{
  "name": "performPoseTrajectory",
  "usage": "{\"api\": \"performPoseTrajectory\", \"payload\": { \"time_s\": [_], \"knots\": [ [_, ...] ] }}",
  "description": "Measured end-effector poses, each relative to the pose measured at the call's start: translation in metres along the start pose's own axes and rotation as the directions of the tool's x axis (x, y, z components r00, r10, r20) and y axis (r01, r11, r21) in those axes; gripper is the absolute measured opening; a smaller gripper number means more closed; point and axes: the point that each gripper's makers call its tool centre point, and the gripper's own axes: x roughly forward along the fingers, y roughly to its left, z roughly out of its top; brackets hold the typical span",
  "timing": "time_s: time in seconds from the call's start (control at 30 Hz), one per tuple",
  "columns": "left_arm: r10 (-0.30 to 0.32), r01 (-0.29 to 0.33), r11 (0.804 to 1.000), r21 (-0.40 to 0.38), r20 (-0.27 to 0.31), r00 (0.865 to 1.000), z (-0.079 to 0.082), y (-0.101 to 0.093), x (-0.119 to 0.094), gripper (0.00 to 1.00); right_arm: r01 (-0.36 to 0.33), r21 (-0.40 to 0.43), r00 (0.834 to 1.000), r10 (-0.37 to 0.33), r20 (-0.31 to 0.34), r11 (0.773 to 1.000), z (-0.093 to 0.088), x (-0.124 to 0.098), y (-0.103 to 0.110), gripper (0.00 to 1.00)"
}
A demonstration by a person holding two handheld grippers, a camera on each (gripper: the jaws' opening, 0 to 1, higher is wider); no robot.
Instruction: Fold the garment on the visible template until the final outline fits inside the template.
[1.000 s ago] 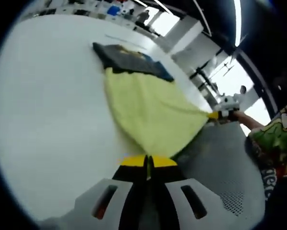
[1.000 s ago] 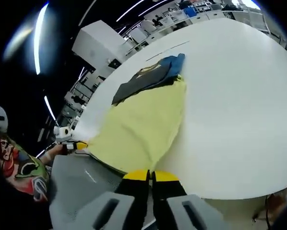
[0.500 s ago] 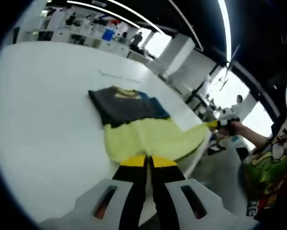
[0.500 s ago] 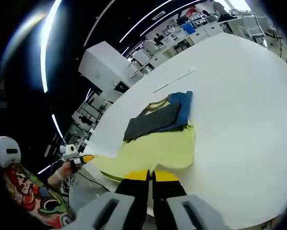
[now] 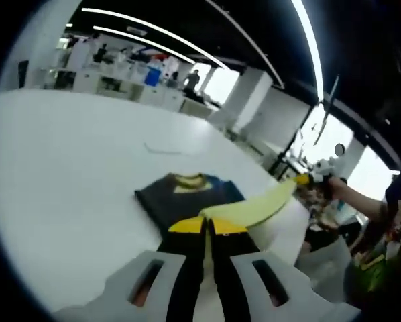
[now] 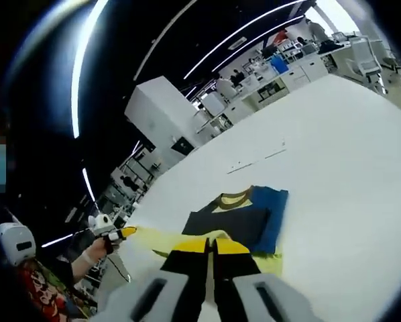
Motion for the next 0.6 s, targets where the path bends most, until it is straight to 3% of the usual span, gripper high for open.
{"api": "performPoseTrajectory", "payload": {
  "time_s": [0.2, 0.47, 0.6],
  "knots": [
    [0.012, -0.013, 1.0, 0.012, 0.032, 0.999, 0.022, 0.017, 0.021, 0.0, 0.009, -0.037, 1.0, -0.008, 0.017, 0.999, 0.024, 0.018, -0.017, 0.0],
    [0.034, -0.035, 0.999, 0.018, 0.036, 0.999, 0.036, 0.051, 0.059, 0.0, 0.05, -0.048, 0.999, -0.049, 0.017, 0.998, 0.047, 0.057, -0.061, 0.0],
    [0.055, -0.055, 0.998, 0.008, 0.024, 0.998, 0.036, 0.073, 0.081, 0.0, 0.057, -0.047, 0.998, -0.056, 0.021, 0.997, 0.051, 0.07, -0.07, 0.0]
  ]
}}
